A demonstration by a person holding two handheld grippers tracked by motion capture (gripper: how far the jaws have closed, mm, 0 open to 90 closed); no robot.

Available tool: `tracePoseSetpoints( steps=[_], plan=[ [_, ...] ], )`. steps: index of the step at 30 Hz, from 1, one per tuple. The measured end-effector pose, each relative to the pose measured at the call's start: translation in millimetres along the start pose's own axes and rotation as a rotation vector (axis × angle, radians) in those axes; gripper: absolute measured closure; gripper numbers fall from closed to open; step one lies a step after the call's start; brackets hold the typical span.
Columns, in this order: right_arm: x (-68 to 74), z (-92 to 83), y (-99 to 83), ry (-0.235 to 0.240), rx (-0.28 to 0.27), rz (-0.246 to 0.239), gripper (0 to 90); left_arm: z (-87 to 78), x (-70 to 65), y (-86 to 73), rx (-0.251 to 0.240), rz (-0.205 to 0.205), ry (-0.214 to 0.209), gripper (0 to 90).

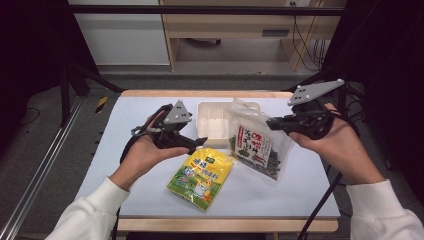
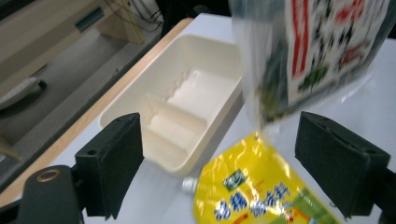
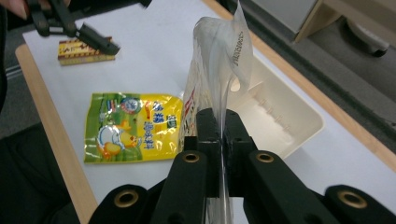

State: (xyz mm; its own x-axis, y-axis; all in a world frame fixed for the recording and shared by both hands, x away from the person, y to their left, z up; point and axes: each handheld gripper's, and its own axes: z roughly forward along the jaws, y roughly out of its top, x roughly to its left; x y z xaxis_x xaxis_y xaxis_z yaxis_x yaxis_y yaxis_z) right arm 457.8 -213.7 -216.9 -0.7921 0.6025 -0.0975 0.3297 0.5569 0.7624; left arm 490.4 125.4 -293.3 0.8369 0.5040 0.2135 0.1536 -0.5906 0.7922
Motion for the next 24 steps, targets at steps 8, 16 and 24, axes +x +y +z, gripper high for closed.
tracePoseSetpoints(
  steps=[8,16,24],
  plan=[
    [-22.1,-25.4,13.0,-0.032,-0.091,0.065,88.6,-9.7,-0.6,-53.5,0.024,-0.096,0.028,12.8],
    [-42.7,-19.5,27.0,-0.076,-0.146,0.097,88.7,-10.1,-11.1,-95.5,0.042,-0.139,0.055,12.0],
    [-74.9,-1.0,42.7,-0.12,-0.198,0.15,88.7,-18.3,-16.8,-154.3,0.071,-0.216,0.11,11.8]
  ],
)
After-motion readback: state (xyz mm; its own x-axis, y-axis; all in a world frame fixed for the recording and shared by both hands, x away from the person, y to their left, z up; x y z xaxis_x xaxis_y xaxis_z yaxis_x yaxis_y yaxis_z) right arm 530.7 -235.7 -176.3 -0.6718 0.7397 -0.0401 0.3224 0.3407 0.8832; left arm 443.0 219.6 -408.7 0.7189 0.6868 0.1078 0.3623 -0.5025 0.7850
